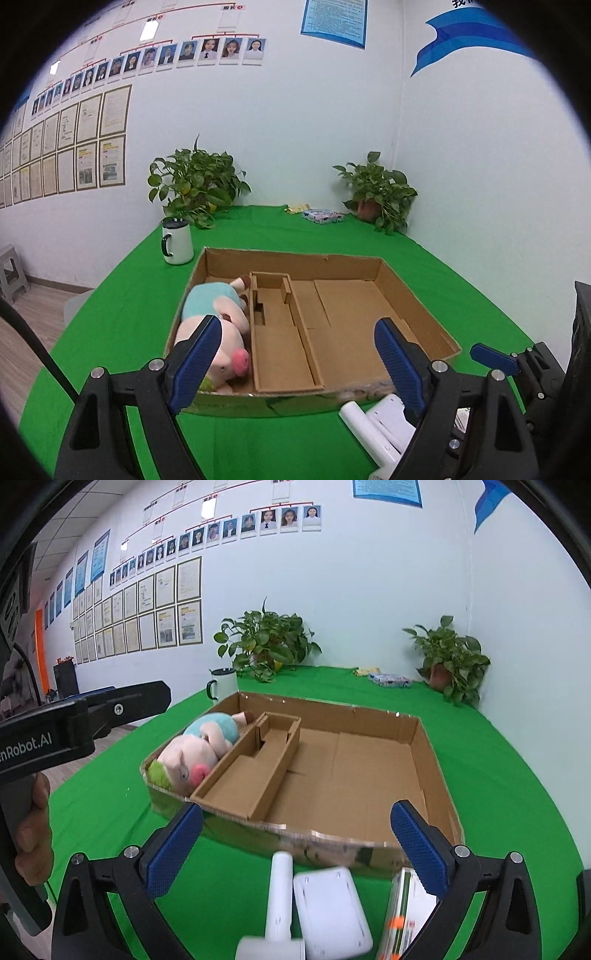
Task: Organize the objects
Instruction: 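Lower the cardboard tray into the box beside the pig and release, then move the right tool to the white hair dryer and grasp its body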
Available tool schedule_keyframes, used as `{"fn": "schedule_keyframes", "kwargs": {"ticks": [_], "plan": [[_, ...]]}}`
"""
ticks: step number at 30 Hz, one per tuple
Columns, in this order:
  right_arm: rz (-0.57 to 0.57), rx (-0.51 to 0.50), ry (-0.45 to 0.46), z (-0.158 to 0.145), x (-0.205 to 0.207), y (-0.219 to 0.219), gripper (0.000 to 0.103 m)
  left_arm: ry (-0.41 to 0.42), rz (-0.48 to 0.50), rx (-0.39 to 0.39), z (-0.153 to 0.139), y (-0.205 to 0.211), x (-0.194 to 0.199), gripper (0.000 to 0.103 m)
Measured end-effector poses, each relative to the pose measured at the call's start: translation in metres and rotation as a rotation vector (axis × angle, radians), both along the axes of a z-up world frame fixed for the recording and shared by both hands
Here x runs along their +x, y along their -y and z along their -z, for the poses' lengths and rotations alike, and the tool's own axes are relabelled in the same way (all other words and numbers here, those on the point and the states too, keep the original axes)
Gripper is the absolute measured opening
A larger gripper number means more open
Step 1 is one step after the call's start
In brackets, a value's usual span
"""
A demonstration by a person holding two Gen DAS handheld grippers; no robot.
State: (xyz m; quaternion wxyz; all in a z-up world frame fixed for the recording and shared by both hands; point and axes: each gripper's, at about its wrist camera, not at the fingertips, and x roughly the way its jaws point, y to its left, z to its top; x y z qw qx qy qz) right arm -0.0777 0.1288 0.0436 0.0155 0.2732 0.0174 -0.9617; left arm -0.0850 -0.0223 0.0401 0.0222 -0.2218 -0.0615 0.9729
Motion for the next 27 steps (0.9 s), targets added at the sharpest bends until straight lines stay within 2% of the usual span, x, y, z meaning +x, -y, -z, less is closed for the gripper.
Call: {"fn": "schedule_keyframes", "kwargs": {"ticks": [4,7,11,15,17,21,23,27], "plan": [[-0.021,-0.056,0.061,0.009,0.020,-0.013,0.102,0.065,0.031,0.001,0.007,-0.008,0.005,0.085],[-0.071,-0.092,0.134,0.034,0.059,-0.030,0.102,0.132,0.078,0.007,0.024,-0.012,0.013,0.085],[-0.072,-0.158,0.257,0.071,0.081,-0.037,0.100,0.230,0.112,0.052,0.057,-0.014,0.014,0.085],[-0.087,-0.166,0.284,0.087,0.082,-0.022,0.097,0.300,0.127,0.126,0.079,-0.012,0.015,0.084],[-0.076,-0.135,0.289,0.090,0.076,-0.015,0.092,0.313,0.121,0.136,0.081,-0.007,0.015,0.084],[-0.065,-0.091,0.344,0.102,0.059,-0.005,0.055,0.329,0.118,0.165,0.082,0.004,0.015,0.084],[-0.054,-0.046,0.344,0.102,0.056,0.003,0.053,0.346,0.132,0.187,0.084,0.008,0.016,0.084],[-0.112,-0.096,0.378,0.098,0.073,0.013,0.057,0.395,0.176,0.231,0.098,0.006,0.009,0.084]]}}
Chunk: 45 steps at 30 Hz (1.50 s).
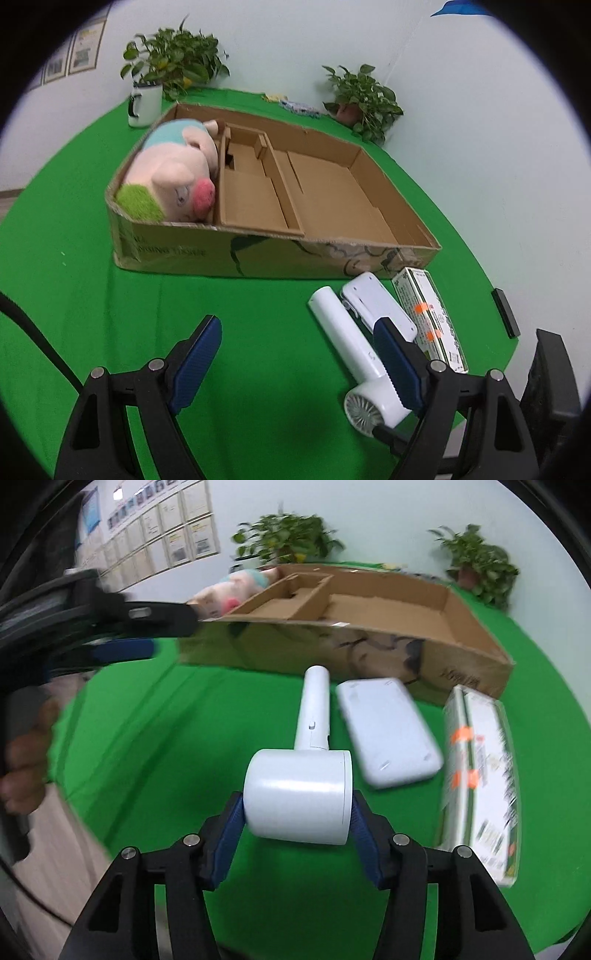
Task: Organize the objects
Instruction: 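Move the right tool to the white hair dryer and grasp its body, then lift the hair dryer with the right tool and carry it over the box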
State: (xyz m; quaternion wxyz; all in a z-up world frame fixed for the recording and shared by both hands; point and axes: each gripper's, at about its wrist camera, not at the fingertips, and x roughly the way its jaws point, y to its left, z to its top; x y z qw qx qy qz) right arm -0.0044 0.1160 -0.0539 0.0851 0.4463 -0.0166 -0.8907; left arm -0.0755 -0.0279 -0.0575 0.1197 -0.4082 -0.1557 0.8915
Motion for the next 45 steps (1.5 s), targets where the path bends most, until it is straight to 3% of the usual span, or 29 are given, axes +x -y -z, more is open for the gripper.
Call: {"fn": "schedule_keyframes", "kwargs": {"ticks": [1,3,7,10,12,14,15,18,20,24,34,39,45], "plan": [[0.007,-0.015,-0.005,-0.002,0.002,0.000,0.067,0.016,0.010,0.021,0.004,-0.001,-0.003,0.084],[0.028,-0.061,-0.027,-0.005,0.002,-0.001,0.079,0.064,0.059,0.080,0.016,-0.007,-0.014,0.084],[0.025,-0.084,0.002,0.001,-0.005,0.000,0.078,0.158,0.140,0.188,0.038,-0.026,-0.038,0.083],[0.020,-0.071,-0.003,0.001,-0.012,0.001,0.078,0.199,0.175,0.195,0.048,-0.040,-0.054,0.083],[0.017,-0.052,-0.005,-0.001,-0.015,0.001,0.077,0.230,0.189,0.200,0.055,-0.046,-0.063,0.080],[0.009,-0.033,-0.004,-0.001,-0.017,0.002,0.067,0.255,0.183,0.221,0.064,-0.047,-0.067,0.079],[0.000,-0.023,0.003,-0.001,-0.018,0.003,0.057,0.263,0.178,0.232,0.067,-0.048,-0.067,0.074],[-0.009,-0.031,0.011,0.002,-0.014,0.005,0.056,0.277,0.184,0.224,0.072,-0.053,-0.065,0.066],[-0.002,-0.041,0.013,0.002,-0.008,0.007,0.056,0.269,0.186,0.209,0.073,-0.056,-0.062,0.064],[0.039,-0.028,0.010,0.002,0.001,0.010,0.056,0.272,0.188,0.163,0.075,-0.061,-0.058,0.040],[0.054,-0.009,0.009,0.005,0.011,0.013,0.055,0.239,0.167,0.148,0.066,-0.062,-0.047,0.035],[0.079,-0.035,0.009,0.000,0.013,0.012,0.055,0.141,0.166,0.106,0.027,-0.070,-0.043,0.031],[0.092,-0.048,-0.066,-0.025,0.014,0.015,0.054,0.026,0.163,0.024,-0.020,-0.083,-0.047,0.030]]}}
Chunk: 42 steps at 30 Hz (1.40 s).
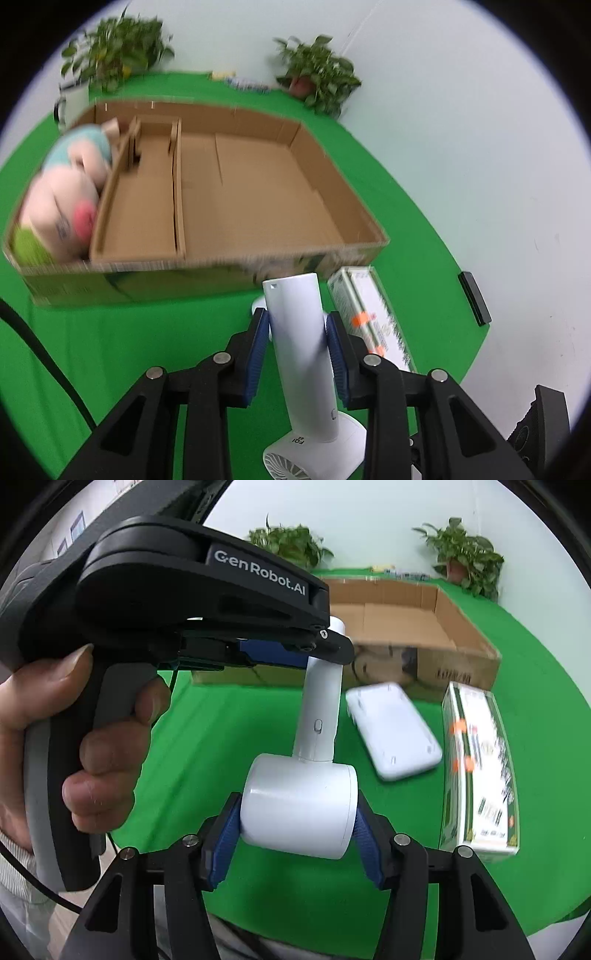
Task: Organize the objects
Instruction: 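Lift the hair dryer with the right tool and carry it over the box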
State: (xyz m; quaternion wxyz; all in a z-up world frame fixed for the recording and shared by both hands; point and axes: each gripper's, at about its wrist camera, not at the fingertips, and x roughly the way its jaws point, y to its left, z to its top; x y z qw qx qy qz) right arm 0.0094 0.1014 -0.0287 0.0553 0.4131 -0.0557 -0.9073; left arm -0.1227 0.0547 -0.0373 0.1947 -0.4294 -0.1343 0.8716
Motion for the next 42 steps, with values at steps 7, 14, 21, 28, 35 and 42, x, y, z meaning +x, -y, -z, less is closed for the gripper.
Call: {"fn": "schedule_keyframes", "kwargs": {"ticks": [7,14,21,28,35,42], "plan": [[0.018,-0.002,-0.087,-0.038,-0.018,-0.003,0.054,-0.114,-0.001,-0.034,-0.054,0.009,-0.002,0.030],[0.050,0.011,-0.172,-0.079,-0.044,-0.013,0.053,-0.221,0.029,-0.069,-0.109,0.002,-0.023,0.030],[0.074,0.026,-0.244,-0.121,-0.081,-0.028,0.053,-0.303,0.052,-0.102,-0.156,-0.005,-0.049,0.029],[0.072,0.015,-0.239,-0.147,-0.136,-0.046,0.052,-0.298,0.058,-0.115,-0.178,-0.001,-0.101,0.030],[0.051,-0.042,-0.127,-0.130,-0.194,-0.058,0.052,-0.189,0.046,-0.129,-0.143,0.009,-0.157,0.030],[0.018,-0.120,0.057,-0.067,-0.236,-0.068,0.052,0.004,0.023,-0.122,-0.068,0.018,-0.194,0.030]]}}
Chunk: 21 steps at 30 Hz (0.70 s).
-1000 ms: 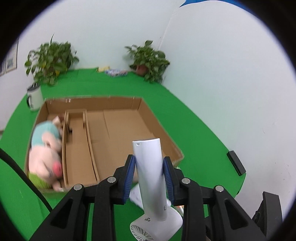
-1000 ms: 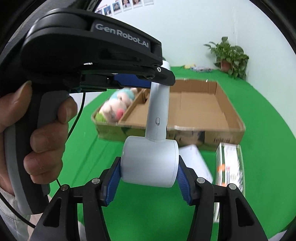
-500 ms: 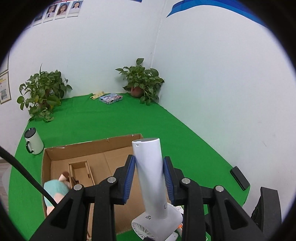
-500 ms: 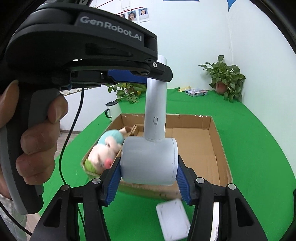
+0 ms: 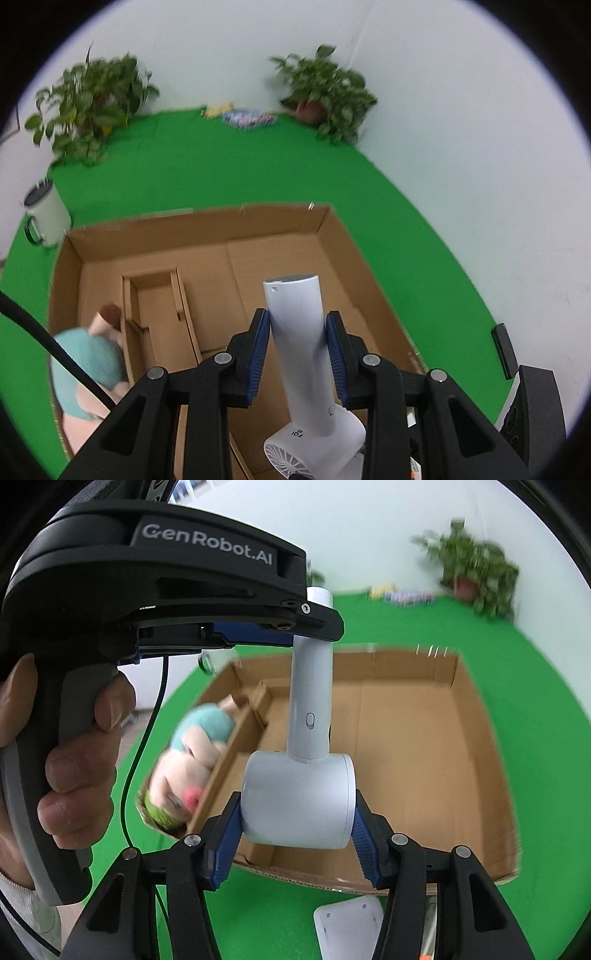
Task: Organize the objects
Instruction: 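Lift the hair dryer with the right tool and carry it over the box, then lower the hair dryer into the box beside the tray and open the right tool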
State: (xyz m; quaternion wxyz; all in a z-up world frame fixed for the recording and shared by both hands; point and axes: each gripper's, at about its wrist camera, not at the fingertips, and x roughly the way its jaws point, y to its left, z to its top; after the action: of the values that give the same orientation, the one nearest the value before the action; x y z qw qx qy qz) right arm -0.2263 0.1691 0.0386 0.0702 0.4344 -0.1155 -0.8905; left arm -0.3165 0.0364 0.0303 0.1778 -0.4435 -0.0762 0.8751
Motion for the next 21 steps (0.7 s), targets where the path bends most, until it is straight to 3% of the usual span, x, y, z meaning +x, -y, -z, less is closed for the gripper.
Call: {"fn": "schedule_keyframes", "kwargs": {"ticks": [5,8,11,18,21], "plan": [[-0.011,-0.124,0.134,0.054,-0.018,-0.008,0.052,0.115,-0.006,0.002,0.052,0.006,-0.017,0.029],[-0.017,-0.128,0.188,0.073,-0.022,-0.006,0.052,0.168,-0.021,0.027,0.076,0.013,-0.025,0.029],[-0.024,-0.100,0.218,0.078,-0.029,-0.003,0.052,0.189,-0.037,0.053,0.084,0.021,-0.028,0.030],[-0.019,-0.162,0.268,0.078,-0.042,-0.004,0.053,0.240,-0.076,0.093,0.098,0.036,-0.036,0.030],[-0.041,-0.240,0.288,0.080,-0.045,-0.005,0.056,0.235,-0.069,0.071,0.096,0.036,-0.034,0.030]]}}
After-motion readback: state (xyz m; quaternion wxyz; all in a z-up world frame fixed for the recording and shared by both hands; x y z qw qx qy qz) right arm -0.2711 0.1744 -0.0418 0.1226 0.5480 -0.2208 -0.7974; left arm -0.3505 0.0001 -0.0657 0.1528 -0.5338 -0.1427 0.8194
